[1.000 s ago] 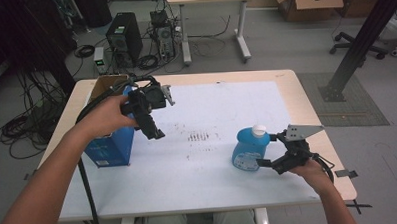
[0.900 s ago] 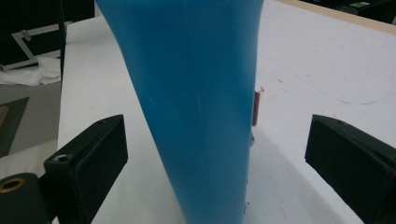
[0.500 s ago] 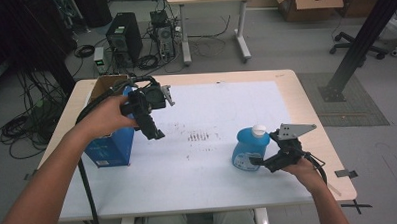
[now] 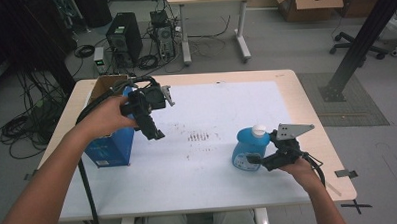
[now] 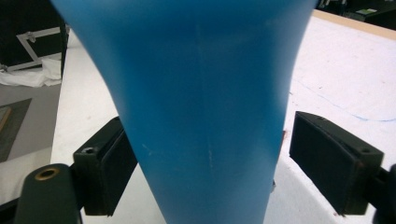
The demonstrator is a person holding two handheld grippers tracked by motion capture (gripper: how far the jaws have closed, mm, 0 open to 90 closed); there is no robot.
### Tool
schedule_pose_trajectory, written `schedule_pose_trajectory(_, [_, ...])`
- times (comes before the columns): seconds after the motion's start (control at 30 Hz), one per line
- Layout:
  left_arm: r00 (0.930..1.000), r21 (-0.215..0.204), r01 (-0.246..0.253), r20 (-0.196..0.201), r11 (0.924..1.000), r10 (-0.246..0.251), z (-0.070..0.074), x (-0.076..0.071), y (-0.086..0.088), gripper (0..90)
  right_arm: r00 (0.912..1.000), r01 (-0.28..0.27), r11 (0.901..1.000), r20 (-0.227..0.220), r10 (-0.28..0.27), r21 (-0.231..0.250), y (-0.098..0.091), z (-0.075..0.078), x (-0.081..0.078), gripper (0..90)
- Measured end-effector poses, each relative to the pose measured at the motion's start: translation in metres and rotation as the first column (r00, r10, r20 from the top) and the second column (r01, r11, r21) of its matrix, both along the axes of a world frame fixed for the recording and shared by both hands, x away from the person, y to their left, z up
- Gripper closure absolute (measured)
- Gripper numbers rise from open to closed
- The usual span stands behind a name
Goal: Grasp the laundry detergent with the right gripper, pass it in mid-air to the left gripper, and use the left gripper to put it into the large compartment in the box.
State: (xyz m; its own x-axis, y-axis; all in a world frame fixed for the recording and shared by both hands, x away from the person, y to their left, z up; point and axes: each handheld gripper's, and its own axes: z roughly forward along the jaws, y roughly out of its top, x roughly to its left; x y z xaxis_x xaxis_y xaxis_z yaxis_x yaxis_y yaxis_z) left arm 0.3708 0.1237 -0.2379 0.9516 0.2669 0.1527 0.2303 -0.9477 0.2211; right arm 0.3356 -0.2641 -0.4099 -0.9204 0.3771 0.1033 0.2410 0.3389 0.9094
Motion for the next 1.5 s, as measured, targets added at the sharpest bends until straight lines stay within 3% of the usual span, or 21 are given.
schedule_pose_trajectory(0.53, [1.0000,0.000,0.000,-0.002,1.0000,0.000,-0.0008,0.0005,-0.0007,6.9,0.9999,-0.012,0.9999,0.003,0.012,0.002,0.0012,-0.0004,-0.0009,22.1])
schedule_pose_trajectory(1.1, [1.0000,-0.002,-0.001,-0.002,1.0000,0.001,-0.0019,0.0004,-0.0003,7.0,0.9996,-0.027,0.9996,0.013,0.027,0.007,0.0017,0.0001,-0.0005,35.6])
schedule_pose_trajectory(1.43, [1.0000,-0.002,0.000,-0.001,1.0000,0.000,-0.0022,0.0003,-0.0009,7.0,0.9983,-0.039,0.9992,0.043,0.040,-0.006,0.0026,0.0017,-0.0022,41.9])
schedule_pose_trajectory(1.5, [1.0000,-0.002,-0.002,-0.001,1.0000,0.002,-0.0017,0.0003,-0.0010,7.0,0.9971,-0.037,0.9990,0.066,0.038,-0.024,0.0033,0.0035,-0.0037,43.3])
